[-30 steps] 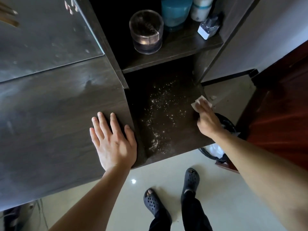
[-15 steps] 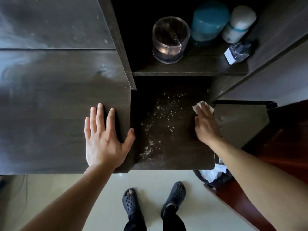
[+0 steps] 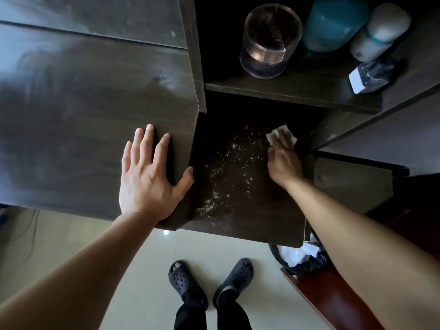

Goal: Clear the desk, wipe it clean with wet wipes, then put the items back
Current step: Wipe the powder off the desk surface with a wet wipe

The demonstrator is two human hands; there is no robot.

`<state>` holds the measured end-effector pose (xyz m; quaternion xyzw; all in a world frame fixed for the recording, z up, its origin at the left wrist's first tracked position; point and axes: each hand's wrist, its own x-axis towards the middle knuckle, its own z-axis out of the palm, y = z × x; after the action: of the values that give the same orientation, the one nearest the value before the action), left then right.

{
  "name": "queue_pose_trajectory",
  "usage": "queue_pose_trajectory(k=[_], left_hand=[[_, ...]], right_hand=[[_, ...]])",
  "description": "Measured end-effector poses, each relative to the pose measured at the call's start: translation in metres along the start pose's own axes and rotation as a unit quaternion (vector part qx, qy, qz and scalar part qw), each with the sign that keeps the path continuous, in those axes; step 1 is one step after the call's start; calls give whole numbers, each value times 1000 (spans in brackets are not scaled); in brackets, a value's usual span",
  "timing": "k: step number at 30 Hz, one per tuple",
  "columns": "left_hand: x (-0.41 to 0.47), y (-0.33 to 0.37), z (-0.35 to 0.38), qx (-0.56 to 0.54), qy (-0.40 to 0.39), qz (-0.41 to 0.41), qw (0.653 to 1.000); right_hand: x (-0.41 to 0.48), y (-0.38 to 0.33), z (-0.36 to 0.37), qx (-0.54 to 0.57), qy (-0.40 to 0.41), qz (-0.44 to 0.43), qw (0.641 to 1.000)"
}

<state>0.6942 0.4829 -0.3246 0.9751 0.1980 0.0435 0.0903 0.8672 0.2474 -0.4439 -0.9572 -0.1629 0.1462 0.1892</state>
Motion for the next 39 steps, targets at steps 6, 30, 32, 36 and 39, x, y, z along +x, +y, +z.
queue_pose_trajectory(k=[6,30,32,36,39], left_hand=[[1,0,0,-6,1,-4,1000],[3,-2,1,0,11,-2,1000],[3,-2,0,-4,13,-2,1000],[2,-2,-1,-4,15,-1,1000],[2,-3,0,-5,13,-2,1000]], right_hand=[[-103,6,24,-32,-98,-242,965],[51,-12,0,-7,-2,-76,997],[4,-24,22,-26,-54,-206,977],[-30,-9,11,-12,-118,-295,948],[31,-1,-5,-7,-55,-203,978]])
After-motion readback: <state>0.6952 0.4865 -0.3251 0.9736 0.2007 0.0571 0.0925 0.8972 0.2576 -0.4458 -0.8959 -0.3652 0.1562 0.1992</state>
